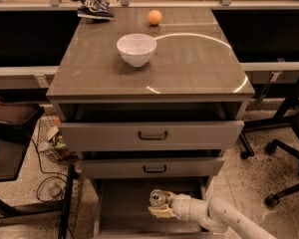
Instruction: Place 7up can into bottom drawer
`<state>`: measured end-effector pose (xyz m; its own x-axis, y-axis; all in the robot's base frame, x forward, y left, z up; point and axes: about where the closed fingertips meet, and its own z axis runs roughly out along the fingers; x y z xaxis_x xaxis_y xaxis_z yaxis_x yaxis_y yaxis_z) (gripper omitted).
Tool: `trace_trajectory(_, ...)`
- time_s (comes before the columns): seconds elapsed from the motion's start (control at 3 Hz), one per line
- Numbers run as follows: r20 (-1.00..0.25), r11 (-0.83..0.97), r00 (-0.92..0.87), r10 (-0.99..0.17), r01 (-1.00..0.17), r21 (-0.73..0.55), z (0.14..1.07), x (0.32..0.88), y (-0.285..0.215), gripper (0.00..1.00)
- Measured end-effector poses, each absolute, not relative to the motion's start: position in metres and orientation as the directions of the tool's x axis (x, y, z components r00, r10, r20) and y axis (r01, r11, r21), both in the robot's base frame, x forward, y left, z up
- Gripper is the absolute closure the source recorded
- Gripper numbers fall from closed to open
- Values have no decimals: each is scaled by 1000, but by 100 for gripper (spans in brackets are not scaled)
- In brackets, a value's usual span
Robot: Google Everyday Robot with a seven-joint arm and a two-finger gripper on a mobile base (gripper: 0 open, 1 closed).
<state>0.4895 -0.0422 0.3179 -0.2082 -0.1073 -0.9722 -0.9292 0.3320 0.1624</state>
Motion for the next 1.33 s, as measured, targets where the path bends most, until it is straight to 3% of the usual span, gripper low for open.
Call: trace_trajectory(1.33,-956,254,-266,-121,-940,229,232,517,25,100)
